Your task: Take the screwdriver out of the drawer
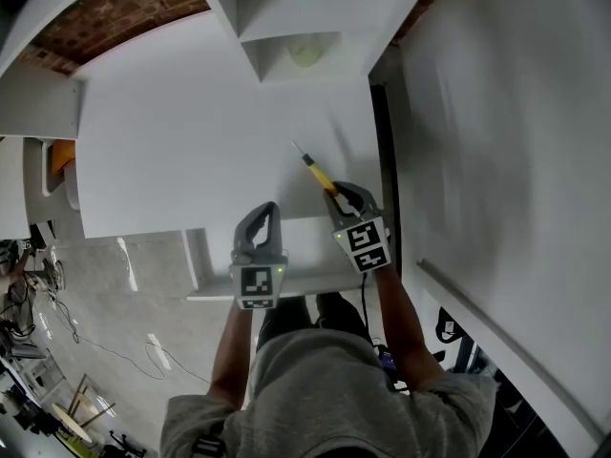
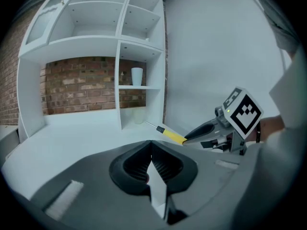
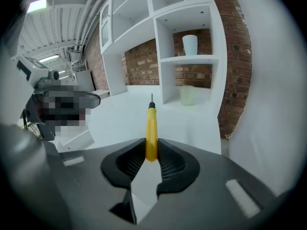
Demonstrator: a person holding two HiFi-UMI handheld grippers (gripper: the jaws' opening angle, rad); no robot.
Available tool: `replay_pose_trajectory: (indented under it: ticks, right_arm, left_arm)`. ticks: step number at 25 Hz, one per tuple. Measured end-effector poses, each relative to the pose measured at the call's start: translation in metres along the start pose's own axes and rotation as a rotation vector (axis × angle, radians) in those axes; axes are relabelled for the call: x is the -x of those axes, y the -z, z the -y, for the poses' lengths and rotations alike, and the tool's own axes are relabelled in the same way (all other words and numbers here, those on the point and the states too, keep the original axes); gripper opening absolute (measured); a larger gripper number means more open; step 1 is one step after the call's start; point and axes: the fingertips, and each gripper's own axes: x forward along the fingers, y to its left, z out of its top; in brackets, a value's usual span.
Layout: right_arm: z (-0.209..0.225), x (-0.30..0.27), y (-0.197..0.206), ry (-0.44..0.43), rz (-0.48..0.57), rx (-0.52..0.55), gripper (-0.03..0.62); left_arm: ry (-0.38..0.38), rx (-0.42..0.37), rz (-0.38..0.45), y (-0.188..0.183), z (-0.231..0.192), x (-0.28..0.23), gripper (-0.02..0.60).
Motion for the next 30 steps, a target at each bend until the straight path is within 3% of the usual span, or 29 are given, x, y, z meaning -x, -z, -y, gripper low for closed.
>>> replay_pose_trajectory:
  ticks: [18,30]
  right_arm:
    - [0.027,-0.076,0.032,0.017,-0.152,-0.062,0.081]
    - [0.032,-0.092,0.036,0.036,-0.213,-0.062,0.083]
  left_arm:
    - [0.062,0.055,-0.103,0.047,-0.033,-0.064,0.012]
    - [0.074,0.064,-0.108,0.053,-0.041,-0.076,0.011]
